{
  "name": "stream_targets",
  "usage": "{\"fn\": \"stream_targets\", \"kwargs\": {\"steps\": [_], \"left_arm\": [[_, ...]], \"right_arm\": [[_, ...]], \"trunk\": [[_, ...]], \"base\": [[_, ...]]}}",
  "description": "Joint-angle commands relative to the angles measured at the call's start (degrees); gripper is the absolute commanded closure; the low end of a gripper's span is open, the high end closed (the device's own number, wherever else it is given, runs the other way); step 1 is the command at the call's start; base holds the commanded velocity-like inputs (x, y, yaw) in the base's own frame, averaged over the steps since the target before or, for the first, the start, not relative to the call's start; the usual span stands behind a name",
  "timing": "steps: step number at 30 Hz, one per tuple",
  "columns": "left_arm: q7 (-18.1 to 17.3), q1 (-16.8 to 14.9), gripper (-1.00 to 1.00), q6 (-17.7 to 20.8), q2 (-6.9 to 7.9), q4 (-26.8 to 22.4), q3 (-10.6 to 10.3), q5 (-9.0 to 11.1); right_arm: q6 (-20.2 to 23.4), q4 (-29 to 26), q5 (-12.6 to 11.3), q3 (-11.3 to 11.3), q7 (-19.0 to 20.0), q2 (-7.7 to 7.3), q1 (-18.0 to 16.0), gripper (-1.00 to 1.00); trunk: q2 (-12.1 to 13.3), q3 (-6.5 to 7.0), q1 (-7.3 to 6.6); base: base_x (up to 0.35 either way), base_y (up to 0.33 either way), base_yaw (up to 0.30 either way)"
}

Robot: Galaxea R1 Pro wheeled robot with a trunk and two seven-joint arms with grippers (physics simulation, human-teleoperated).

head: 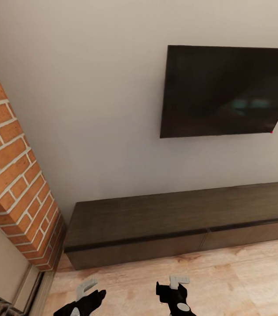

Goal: Place each of the two pumpkins and all three candles from the living room inside a cabinet in the living room (use any cabinet), then make sure every cabinet is closed, and position the cauldron so it is next to a table in the living room.

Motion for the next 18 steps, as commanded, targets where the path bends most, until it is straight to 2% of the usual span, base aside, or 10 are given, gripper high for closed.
{"fn": "stream_targets", "kwargs": {"steps": [1, 8, 9, 11, 13, 14, 15, 16, 18], "left_arm": [[0.2, 0.0, -1.0, 0.7, -0.07, -0.4, 0.2, 0.9], [0.2, 0.0, -1.0, 3.0, -0.07, -2.7, 0.2, 3.2], [0.1, 0.0, -1.0, 37.2, -0.06, -41.2, 0.2, 9.9], [0.1, 0.0, -1.0, 37.4, -0.04, -41.5, 0.2, 10.4], [0.0, 0.0, -1.0, 37.6, 0.04, -42.1, 0.1, 12.8], [0.0, 0.0, -1.0, 37.7, 0.13, -42.6, -0.1, 14.8], [0.0, 0.1, -1.0, 37.9, 0.61, -43.6, -0.5, 18.3], [0.0, 0.1, -1.0, 37.9, 1.33, -44.2, -1.1, 20.7], [0.0, 0.1, -1.0, 38.0, 3.81, -45.0, -3.3, 26.1]], "right_arm": [[-0.2, 0.0, -0.6, 0.5, -0.3, -0.01, 0.0, -1.0], [-0.3, 0.0, -0.7, 0.3, 0.2, -0.01, 0.0, -1.0], [-0.4, 0.1, -0.7, 0.1, 0.4, -0.05, 0.0, -1.0], [-1.1, 0.1, -0.8, -0.4, 0.6, -0.08, 0.0, -1.0], [-2.0, 0.2, -0.8, -0.9, 0.7, -0.09, 0.0, -1.0], [-2.3, 0.2, -0.8, -1.0, 0.7, -0.1, 0.0, -1.0], [-2.6, 0.2, -0.9, -1.6, 0.7, -0.1, 0.0, -1.0], [-2.8, 0.1, -1.1, -2.3, 1.0, -0.1, 0.0, -1.0], [-3.9, 0.1, -2.8, -4.9, 3.0, -0.1, 0.0, -1.0]], "trunk": [[0.0, -0.05, 0.02], [0.0, -0.05, 0.02], [0.0, -0.05, 0.02], [0.0, -0.05, 0.02], [0.0, -0.05, 0.02], [0.0, -0.05, 0.02], [0.0, -0.05, 0.02], [0.0, -0.05, 0.02], [0.0, -0.05, 0.02]], "base": [[0.14, 0.0, 0.0], [0.084, 0.0, 0.0], [0.093, 0.0, 0.0], [0.049, 0.0, 0.0], [0.02, 0.0, 0.0], [0.01, 0.0, 0.0], [0.005, 0.0, 0.0], [0.003, 0.0, 0.0], [0.002, 0.0, 0.0]]}}
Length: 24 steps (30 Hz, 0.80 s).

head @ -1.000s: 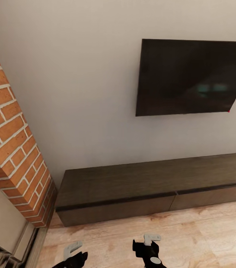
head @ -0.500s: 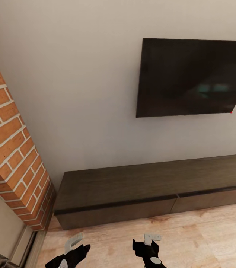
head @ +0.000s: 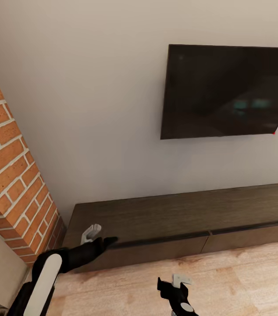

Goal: Place each of the two pumpkins and all three candles from the living room inside a cabinet in the living room (use any cabinet), then make sure every cabinet is closed, and position the cauldron so it is next to a table in the living room.

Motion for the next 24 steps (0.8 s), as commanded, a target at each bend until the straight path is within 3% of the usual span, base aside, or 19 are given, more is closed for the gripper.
{"fn": "stream_targets", "kwargs": {"steps": [1, 4, 5, 6, 8, 9, 11, 13, 14, 19, 21, 24], "left_arm": [[0.2, 0.0, -1.0, 0.4, 1.63, -0.3, -1.5, 3.8], [0.2, 0.0, -1.0, 0.4, 7.82, -0.5, -6.2, 17.5], [0.3, 0.0, -1.0, 0.3, 11.01, -0.5, -8.6, 25.0], [0.3, 0.0, -1.0, 0.3, 13.02, -0.5, -10.1, 29.9], [0.4, 0.0, -1.0, 0.2, 16.07, -0.5, -12.6, 37.8], [0.4, 0.0, -1.0, 0.2, 17.25, -0.6, -13.6, 41.5], [0.4, 0.0, -1.0, 0.2, 17.98, -0.5, -14.3, 44.0], [0.3, 0.0, -1.0, 0.2, 18.23, -0.5, -14.6, 44.9], [0.3, 0.0, -1.0, 0.3, 18.35, -0.5, -14.7, 45.7], [0.3, 0.0, -1.0, 0.3, 18.54, -0.5, -14.9, 48.7], [0.3, 0.0, -1.0, 0.3, 18.56, -0.6, -15.0, 49.2], [0.3, 0.0, -1.0, 0.3, 18.55, -0.7, -15.0, 49.4]], "right_arm": [[-0.6, 0.1, -2.0, -1.2, 2.2, -0.01, 0.0, -1.0], [-0.8, 0.7, -7.7, -5.9, 15.5, -0.54, 0.0, -1.0], [-0.6, 0.9, -10.5, -7.5, 22.7, -1.78, 0.0, -1.0], [-0.3, 1.1, -12.4, -8.3, 27.3, -2.93, 0.0, -1.0], [1.0, 2.7, -16.1, -9.3, 34.6, -4.88, 0.0, -1.0], [1.9, 4.2, -19.3, -9.7, 38.8, -5.85, 0.0, -1.0], [2.5, 6.0, -23.9, -10.0, 43.7, -6.96, 0.0, -1.0], [2.8, 6.8, -27.4, -10.0, 46.6, -7.59, 0.0, -1.0], [3.2, 7.3, -30.3, -10.0, 48.2, -7.88, 0.0, -1.0], [3.8, 7.5, -33.5, -10.3, 48.0, -8.16, 0.0, -1.0], [5.6, 7.5, -35.8, -12.3, 47.9, -8.22, 0.0, -1.0], [11.4, 7.3, -41.6, -17.2, 48.3, -8.1, 0.0, -1.0]], "trunk": [[0.0, -0.05, 0.0], [0.0, -0.05, 0.0], [0.0, -0.05, 0.0], [0.0, -0.05, 0.0], [0.0, -0.05, 0.0], [0.0, -0.05, 0.0], [0.0, -0.05, 0.0], [0.0, -0.05, 0.0], [0.0, -0.05, 0.0], [0.0, -0.05, 0.0], [0.0, -0.05, 0.0], [0.0, -0.05, 0.0]], "base": [[0.0, 0.0, 0.0], [0.0, 0.0, 0.0], [0.0, 0.0, 0.0], [0.0, 0.0, 0.0], [0.0, 0.0, 0.0], [0.0, 0.0, 0.0], [0.0, 0.0, 0.0], [0.0, 0.0, 0.0], [0.0, 0.0, 0.0], [0.0, 0.0, 0.0], [0.0, 0.0, 0.0], [0.0, 0.0, 0.0]]}}
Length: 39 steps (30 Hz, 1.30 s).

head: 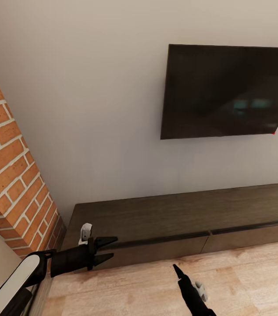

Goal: Place each of the two pumpkins and all three candles from the living room inside a cabinet in the living room (use any cabinet), then make sure every cabinet is closed, and position the cauldron so it is next to a table in the living room.

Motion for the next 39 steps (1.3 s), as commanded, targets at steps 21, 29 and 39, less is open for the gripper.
{"fn": "stream_targets", "kwargs": {"steps": [21, 29, 39], "left_arm": [[0.1, 0.0, -1.0, 0.0, -0.04, -0.1, -0.1, 0.7], [0.0, 0.0, -1.0, 0.0, -0.04, -0.1, -0.1, 0.7], [0.0, 0.0, -1.0, 0.0, -0.09, -0.2, -0.1, 0.8]], "right_arm": [[-2.2, 0.3, -3.3, -3.0, 15.2, 0.3, 0.0, -1.0], [-2.9, 0.5, -3.2, -3.0, 16.9, 0.24, 0.0, -1.0], [2.2, 1.2, -3.3, -3.0, 27.3, -0.16, 0.0, -1.0]], "trunk": [[-6.8, -3.11, 3.73], [-10.1, -4.54, 5.49], [-14.1, -6.34, 7.69]], "base": [[0.0, 0.0, 0.0], [0.0, 0.0, 0.0], [0.0, 0.0, 0.0]]}}
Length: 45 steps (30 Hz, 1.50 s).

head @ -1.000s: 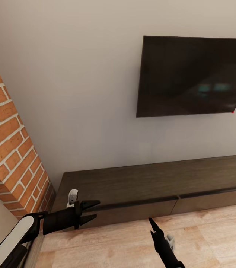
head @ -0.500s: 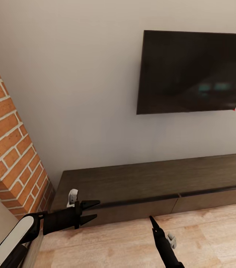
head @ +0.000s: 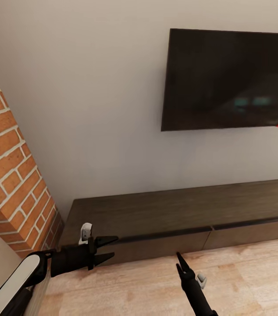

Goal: Place each of the two pumpkins and all three candles from the living room inside a cabinet in the living room (use any cabinet), then make sure every cabinet is closed, and position the cauldron so it is next to a table in the living room.

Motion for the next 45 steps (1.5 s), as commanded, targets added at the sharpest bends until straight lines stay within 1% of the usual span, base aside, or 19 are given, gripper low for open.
{"fn": "stream_targets", "kwargs": {"steps": [1, 5, 21, 30, 39, 45], "left_arm": [[0.2, 0.0, -1.0, 0.1, 0.03, 0.0, -0.1, 0.3], [0.2, 0.0, -1.0, 0.1, 0.02, 0.0, -0.1, 0.3], [0.2, 0.0, -1.0, 0.1, 0.02, -0.1, -0.2, 0.3], [0.2, 0.1, -1.0, 0.1, -0.07, -0.5, -1.7, 0.2], [0.2, 0.1, -1.0, 0.0, -0.15, -0.5, -1.9, 0.2], [0.2, 0.1, -1.0, 0.0, -0.07, -0.5, -1.5, 0.2]], "right_arm": [[0.3, 0.1, 0.3, -0.4, 0.3, 0.02, 0.0, -1.0], [0.7, 0.1, 0.2, -0.5, 0.5, 0.03, 0.0, -1.0], [0.0, 0.2, 0.2, -0.5, -0.1, 0.07, 0.0, -1.0], [0.1, 0.1, 0.3, -0.5, -0.2, 0.04, 0.0, -1.0], [0.0, 0.1, 0.3, -0.5, -0.2, 0.04, 0.0, -1.0], [0.0, 0.2, 0.3, -0.5, -0.2, 0.03, 0.0, -1.0]], "trunk": [[-0.4, -0.24, 0.22], [-2.0, -0.95, 1.1], [-8.5, -3.83, 4.61], [-12.1, -5.44, 6.59], [-15.7, -7.06, 8.57], [-18.1, -8.13, 9.89]], "base": [[0.0, 0.0, 0.0], [0.0, 0.0, 0.0], [0.0, 0.0, 0.0], [0.0, 0.0, 0.0], [0.0, 0.0, 0.0], [0.0, 0.0, 0.0]]}}
